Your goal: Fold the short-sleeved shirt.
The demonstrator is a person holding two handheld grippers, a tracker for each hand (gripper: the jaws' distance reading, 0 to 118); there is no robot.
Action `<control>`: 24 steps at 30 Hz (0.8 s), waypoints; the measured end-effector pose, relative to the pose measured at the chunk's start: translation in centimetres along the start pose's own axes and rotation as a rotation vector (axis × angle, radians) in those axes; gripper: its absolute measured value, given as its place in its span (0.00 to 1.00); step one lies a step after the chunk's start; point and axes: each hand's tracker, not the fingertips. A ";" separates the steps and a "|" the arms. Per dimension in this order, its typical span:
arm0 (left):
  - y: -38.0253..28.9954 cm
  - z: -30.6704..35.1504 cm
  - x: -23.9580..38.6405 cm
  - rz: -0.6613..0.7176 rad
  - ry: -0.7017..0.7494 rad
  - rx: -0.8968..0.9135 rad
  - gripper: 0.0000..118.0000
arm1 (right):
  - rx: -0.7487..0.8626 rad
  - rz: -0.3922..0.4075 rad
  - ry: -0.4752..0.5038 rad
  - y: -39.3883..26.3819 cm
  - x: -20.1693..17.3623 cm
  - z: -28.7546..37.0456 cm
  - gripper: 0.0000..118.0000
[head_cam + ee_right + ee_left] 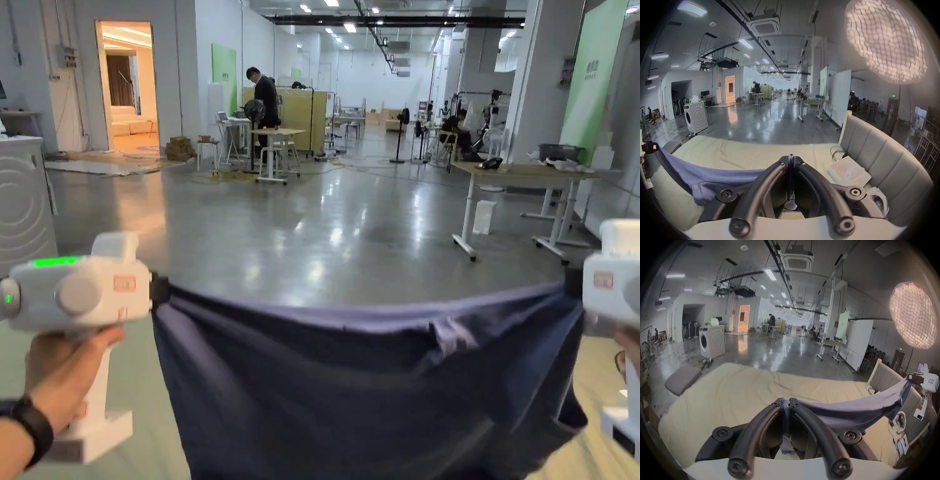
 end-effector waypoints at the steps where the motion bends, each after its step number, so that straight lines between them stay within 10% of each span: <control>1: -1.4 -0.2 -0.3 0.001 -0.014 -0.017 0.06 | -0.013 0.001 0.006 -1.6 0.1 -0.1 0.04; 24: -31.1 17.6 -7.1 0.167 -0.188 -0.237 0.06 | -0.326 -0.178 0.033 -35.2 7.3 20.2 0.04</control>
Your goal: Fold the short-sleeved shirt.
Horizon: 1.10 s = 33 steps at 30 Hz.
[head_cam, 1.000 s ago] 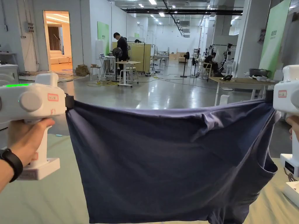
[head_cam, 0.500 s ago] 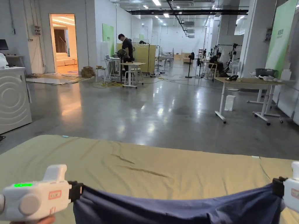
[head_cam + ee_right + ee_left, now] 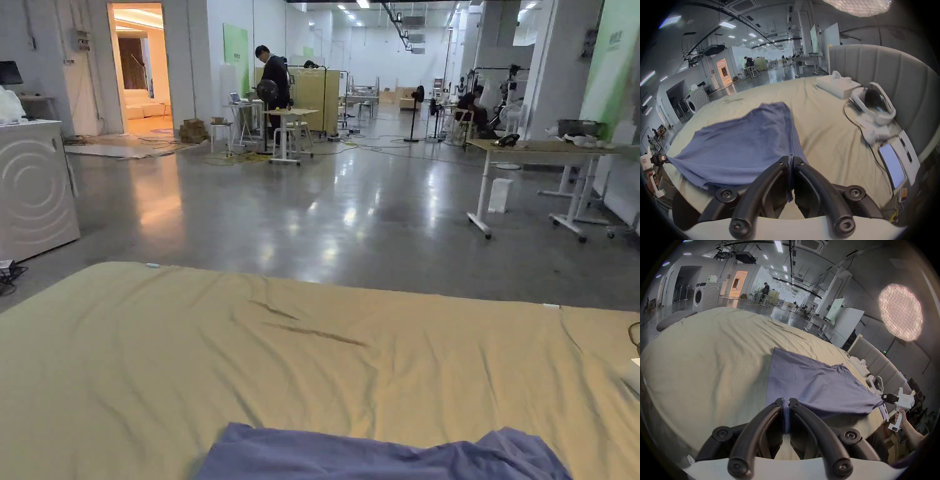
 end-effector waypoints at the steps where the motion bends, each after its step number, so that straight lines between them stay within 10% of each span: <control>1: -1.1 0.6 0.2 -0.011 -0.001 -0.012 0.06 | -0.011 0.007 -0.011 -1.1 0.1 0.7 0.04; 13: -6.5 0.7 -1.2 -0.013 0.041 -0.119 0.10 | -0.157 0.037 -0.047 -6.2 0.5 0.6 0.06; 17: -6.7 1.5 -1.5 -0.048 0.106 -0.125 0.81 | -0.213 0.018 -0.028 -7.3 1.3 1.0 0.75; 25: -3.1 8.2 6.0 -0.249 0.241 0.126 0.82 | 0.067 -0.141 -0.045 -4.5 0.7 9.0 0.75; 33: 0.3 12.4 17.4 -0.348 0.227 0.443 0.82 | 0.460 0.043 -0.019 0.5 -6.2 16.6 0.78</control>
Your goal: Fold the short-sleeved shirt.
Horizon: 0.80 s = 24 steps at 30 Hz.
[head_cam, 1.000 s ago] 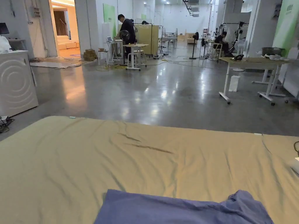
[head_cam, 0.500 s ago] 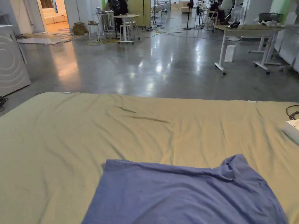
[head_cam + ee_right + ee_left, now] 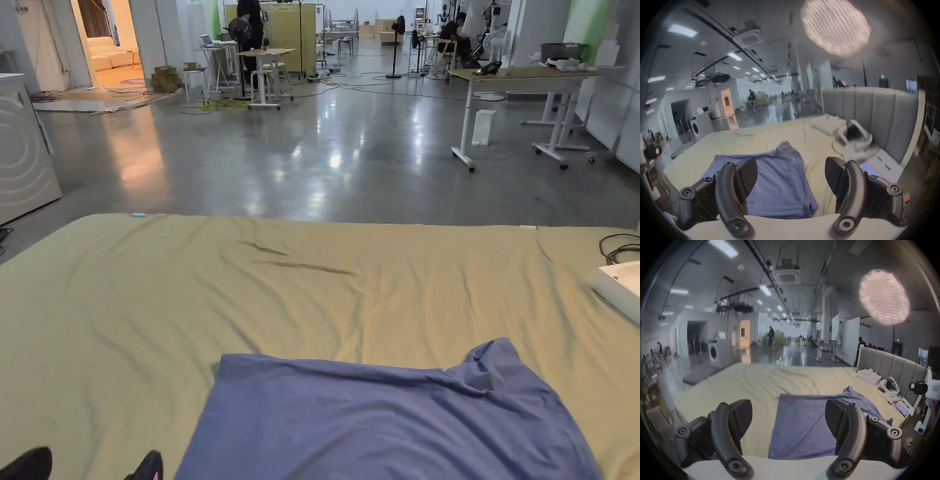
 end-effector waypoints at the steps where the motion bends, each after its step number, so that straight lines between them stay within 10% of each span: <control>1: 0.7 0.4 1.3 -0.066 0.019 0.026 0.82 | 0.026 0.045 -0.002 0.7 -0.9 0.4 0.78; 5: 2.0 1.6 4.6 -0.243 -0.001 0.087 0.81 | 0.070 0.149 0.028 2.1 -3.4 1.2 0.73; 10: 1.8 2.8 6.1 -0.265 -0.061 0.124 0.67 | 0.067 0.170 0.080 2.0 -4.9 1.2 0.40; 12: 1.5 2.8 5.9 -0.217 -0.147 0.111 0.38 | 0.051 0.139 0.109 1.7 -5.1 1.0 0.22; 13: 1.2 2.9 6.2 -0.220 -0.116 0.113 0.08 | 0.031 0.136 0.124 1.6 -5.3 0.9 0.15; 14: 1.1 2.9 6.3 -0.217 -0.098 0.117 0.02 | 0.022 0.144 0.129 1.5 -5.5 0.8 0.11; 24: 1.4 2.8 4.3 -0.135 -0.114 0.072 0.01 | 0.001 0.244 0.151 0.9 -7.3 0.9 0.00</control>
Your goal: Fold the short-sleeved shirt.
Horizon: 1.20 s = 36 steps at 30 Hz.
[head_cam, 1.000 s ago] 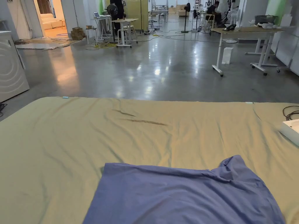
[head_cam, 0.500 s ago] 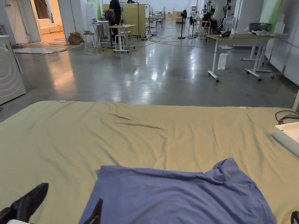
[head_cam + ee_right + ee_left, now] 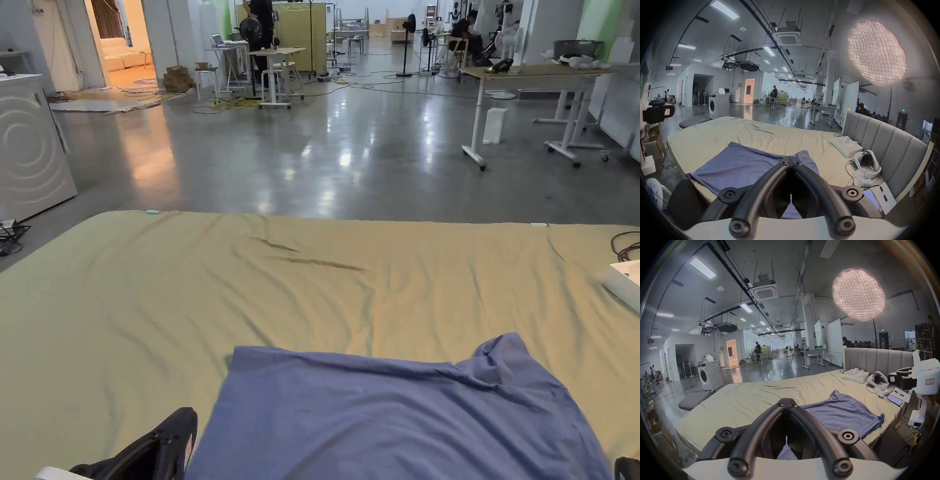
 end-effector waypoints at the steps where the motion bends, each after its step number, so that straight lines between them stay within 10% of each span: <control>1: -0.1 0.0 -0.2 0.007 0.000 -0.008 0.01 | 0.000 -0.004 0.007 0.0 0.0 -0.1 0.00; 17: -8.6 -5.3 -9.9 0.217 0.067 -0.433 0.04 | -0.083 -0.050 0.045 -1.9 0.8 -0.8 0.00; 19: -10.4 -6.4 -11.1 0.212 0.069 -0.516 0.21 | -0.115 -0.079 0.056 -2.5 1.0 -1.0 0.00; 22: -13.5 -7.7 -11.6 0.223 0.047 -0.635 0.74 | -0.157 -0.152 0.061 -3.6 1.4 -1.3 0.00; 24: -15.1 -8.1 -11.3 0.226 0.013 -0.668 0.87 | -0.178 -0.186 0.060 -4.2 1.7 -1.5 0.00; 31: -19.8 -11.6 -10.1 0.205 -0.030 -0.808 0.85 | -0.237 -0.224 0.059 -5.4 2.4 -1.9 0.00; 34: -21.2 -12.7 -10.0 0.141 -0.060 -0.855 0.51 | -0.247 -0.223 0.041 -5.5 2.7 -1.7 0.00; 36: -22.1 -13.5 -9.9 0.075 -0.058 -0.917 0.51 | -0.254 -0.224 0.035 -5.8 2.9 -1.5 0.00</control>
